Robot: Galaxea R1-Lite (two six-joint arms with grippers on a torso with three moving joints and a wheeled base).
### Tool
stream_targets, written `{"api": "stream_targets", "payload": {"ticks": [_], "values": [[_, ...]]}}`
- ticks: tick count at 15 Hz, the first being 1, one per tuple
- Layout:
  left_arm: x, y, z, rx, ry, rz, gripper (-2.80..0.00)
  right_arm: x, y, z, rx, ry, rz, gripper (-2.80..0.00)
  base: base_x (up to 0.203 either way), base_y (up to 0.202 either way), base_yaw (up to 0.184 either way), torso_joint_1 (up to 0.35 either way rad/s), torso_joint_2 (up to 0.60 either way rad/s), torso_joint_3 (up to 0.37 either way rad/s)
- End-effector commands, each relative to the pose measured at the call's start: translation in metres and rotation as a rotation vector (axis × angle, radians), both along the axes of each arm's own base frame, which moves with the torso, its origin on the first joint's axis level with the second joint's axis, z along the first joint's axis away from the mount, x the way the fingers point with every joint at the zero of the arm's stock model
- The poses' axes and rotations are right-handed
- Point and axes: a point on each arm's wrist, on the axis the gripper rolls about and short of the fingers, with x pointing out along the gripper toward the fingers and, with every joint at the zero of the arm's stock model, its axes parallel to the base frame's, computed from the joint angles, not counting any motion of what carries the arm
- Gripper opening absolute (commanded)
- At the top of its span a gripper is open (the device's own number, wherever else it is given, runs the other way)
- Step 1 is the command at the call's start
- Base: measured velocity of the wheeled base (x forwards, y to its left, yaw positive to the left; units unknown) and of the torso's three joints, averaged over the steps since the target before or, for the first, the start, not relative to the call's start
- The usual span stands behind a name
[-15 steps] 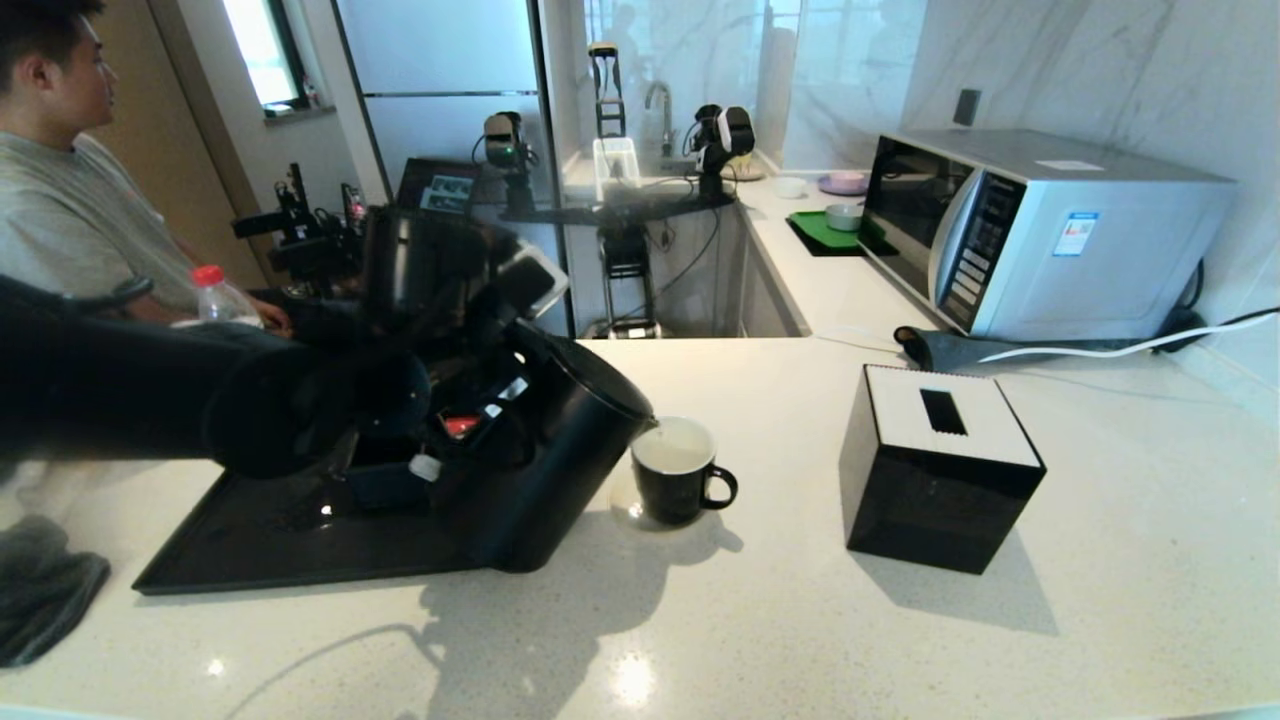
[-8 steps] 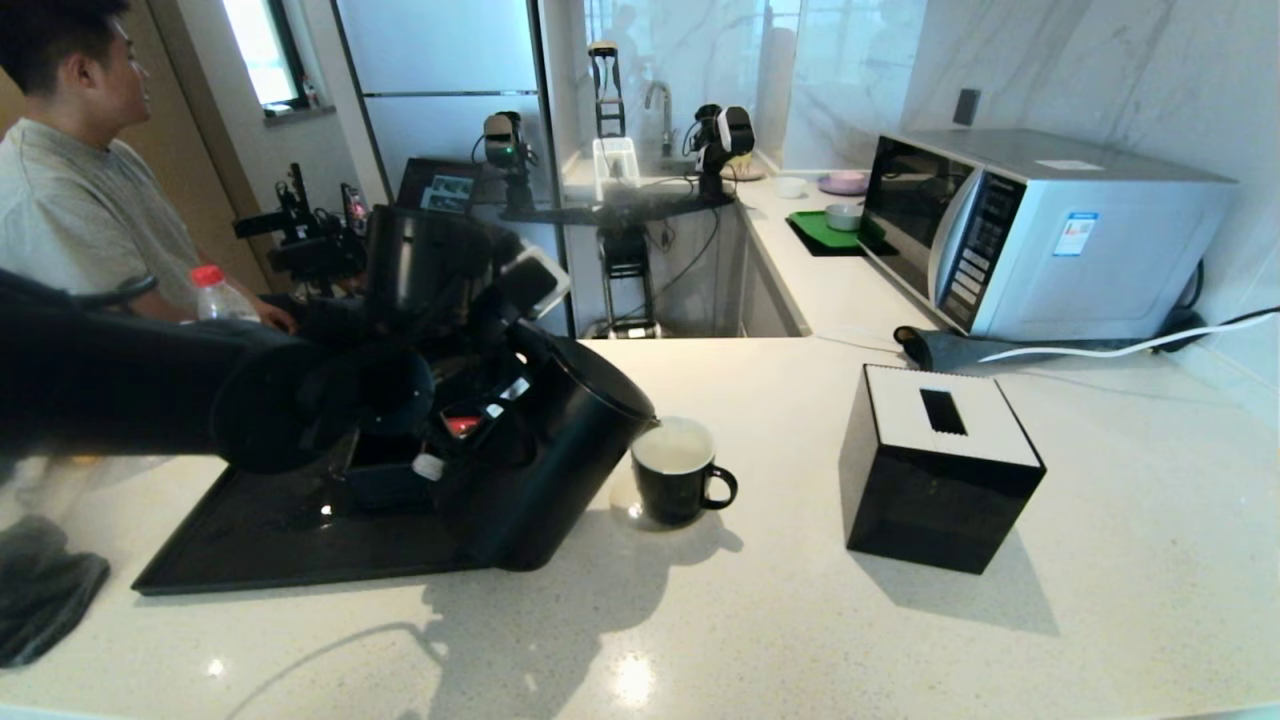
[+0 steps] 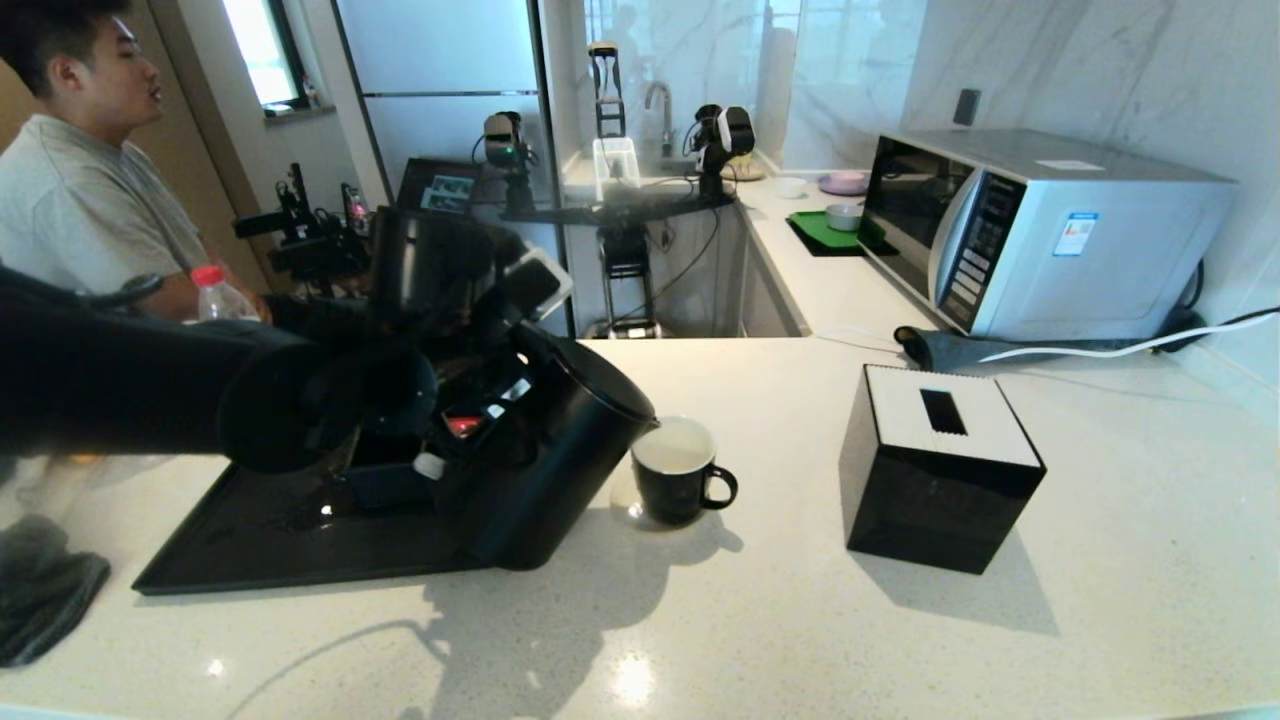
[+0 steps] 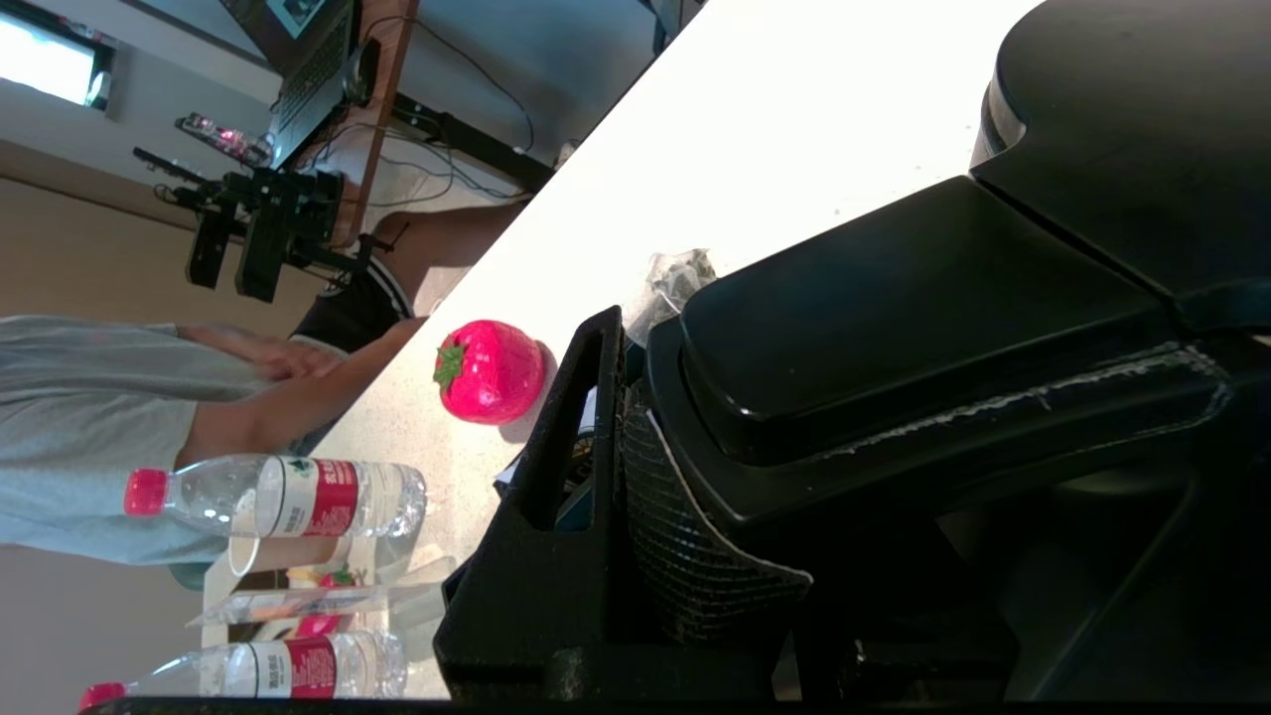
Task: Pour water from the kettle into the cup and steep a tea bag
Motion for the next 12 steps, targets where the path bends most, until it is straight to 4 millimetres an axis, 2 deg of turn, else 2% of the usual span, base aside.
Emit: {"api": "stream_targets", "payload": {"ticks": [1, 12], "values": [[0.0006, -0.0002, -0.0006, 0.004, 0.0, 0.002, -2.8, 0.0001, 0.0, 0.0, -0.001, 0.001, 0.001, -2.8, 0.0, 0.0, 0.0, 0.0, 0.0, 0.0], [0.0001, -0.0005, 0.0006, 0.016, 0.016, 0.0, -2.8, 0.0001, 0.0, 0.0, -0.001, 0.001, 0.001, -2.8, 0.0, 0.0, 0.0, 0.0, 0.0, 0.0]]}}
